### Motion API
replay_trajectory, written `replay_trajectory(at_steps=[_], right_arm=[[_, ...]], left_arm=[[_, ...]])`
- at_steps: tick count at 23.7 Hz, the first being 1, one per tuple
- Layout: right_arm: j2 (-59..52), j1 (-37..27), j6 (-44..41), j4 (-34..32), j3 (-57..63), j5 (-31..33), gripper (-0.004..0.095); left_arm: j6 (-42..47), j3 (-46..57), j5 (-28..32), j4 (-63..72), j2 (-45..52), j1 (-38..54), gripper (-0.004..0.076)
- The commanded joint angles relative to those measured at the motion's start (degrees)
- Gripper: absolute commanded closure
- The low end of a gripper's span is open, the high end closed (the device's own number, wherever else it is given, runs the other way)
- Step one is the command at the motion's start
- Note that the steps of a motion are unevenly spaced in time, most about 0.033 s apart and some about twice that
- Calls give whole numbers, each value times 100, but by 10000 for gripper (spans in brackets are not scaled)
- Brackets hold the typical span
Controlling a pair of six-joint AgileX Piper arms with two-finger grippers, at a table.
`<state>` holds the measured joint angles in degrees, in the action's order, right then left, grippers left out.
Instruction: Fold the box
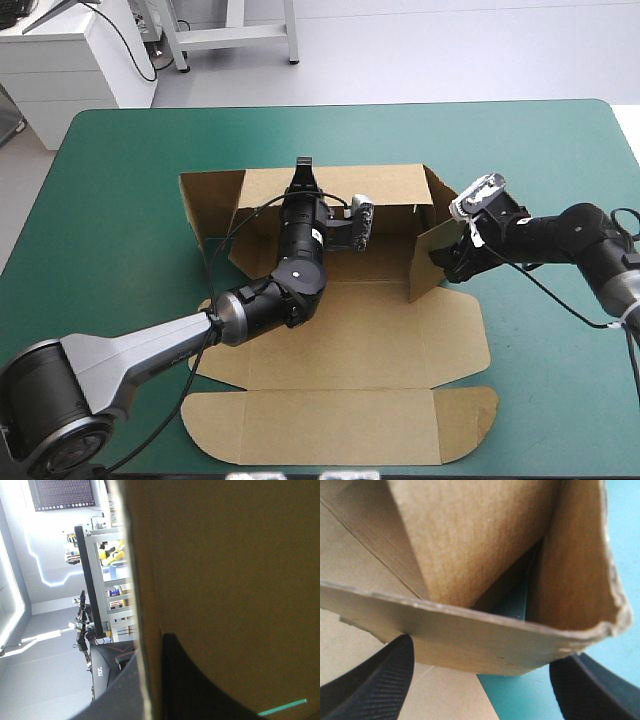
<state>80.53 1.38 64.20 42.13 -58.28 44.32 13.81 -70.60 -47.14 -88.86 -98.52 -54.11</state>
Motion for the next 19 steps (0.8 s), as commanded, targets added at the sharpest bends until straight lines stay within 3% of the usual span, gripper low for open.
replay_trajectory(at_steps=[1,5,10,11,14,16,19], right_arm=[[19,-10,58,478,-151,113,209],[57,5,-363,575,16,209,246],[-259,247,363,1468,729,-633,341],[-353,410,536,1766,915,-951,343],[-373,820,513,1802,1022,-1765,344],[-373,1140,523,2120,1022,-2678,343],[-373,1346,512,2485,1022,-3303,344]], left_arm=[[-30,-168,-98,-173,233,-5,731],[-30,-168,-110,-173,233,-5,731],[-30,-168,-110,-173,233,-5,731],[-30,-168,-99,-173,233,-5,731],[-30,-168,-99,-173,233,-5,731],[-30,-168,-99,-173,233,-5,731],[-30,-168,-99,-173,233,-5,731]])
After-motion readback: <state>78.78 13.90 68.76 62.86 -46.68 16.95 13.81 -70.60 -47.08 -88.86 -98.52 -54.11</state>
